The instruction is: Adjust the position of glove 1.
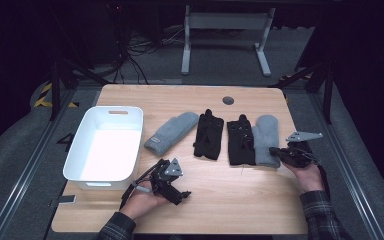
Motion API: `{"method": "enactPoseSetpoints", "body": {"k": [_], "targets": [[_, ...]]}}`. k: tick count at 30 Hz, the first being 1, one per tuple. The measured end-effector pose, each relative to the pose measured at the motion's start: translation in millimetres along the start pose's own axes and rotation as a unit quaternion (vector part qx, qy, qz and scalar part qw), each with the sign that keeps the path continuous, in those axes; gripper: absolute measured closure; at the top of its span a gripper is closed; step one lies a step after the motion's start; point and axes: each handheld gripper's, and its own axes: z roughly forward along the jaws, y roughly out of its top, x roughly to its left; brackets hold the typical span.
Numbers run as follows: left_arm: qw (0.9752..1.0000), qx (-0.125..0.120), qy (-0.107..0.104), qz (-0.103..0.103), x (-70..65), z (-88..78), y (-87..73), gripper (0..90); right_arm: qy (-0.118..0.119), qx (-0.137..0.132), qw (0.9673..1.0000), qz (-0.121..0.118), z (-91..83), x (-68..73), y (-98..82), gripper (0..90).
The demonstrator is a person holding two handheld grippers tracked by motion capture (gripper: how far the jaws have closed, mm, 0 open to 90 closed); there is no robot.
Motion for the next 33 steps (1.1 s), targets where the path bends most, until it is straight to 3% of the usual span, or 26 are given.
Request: {"method": "enactPoseSetpoints", "body": {"k": [5, 13, 33], "targets": [[1.0, 0.0, 0.0, 0.0, 0.0, 0.1, 0.0, 0.0, -0.011, 0.024, 0.9996, -0.001, 10.2, -2.6, -1.8, 90.0], [1.0, 0.0, 0.0, 0.0, -0.1, 0.0, 0.0, 0.0, -0.017, 0.034, 0.9993, 0.0, 8.4, -2.4, -3.6, 90.0], [1.0, 0.0, 0.001, 0.0, -0.1, -0.1, -0.1, 0.1, -0.015, 0.052, 0.9985, -0.004, -16.2, 9.7, -21.4, 90.0]]}}
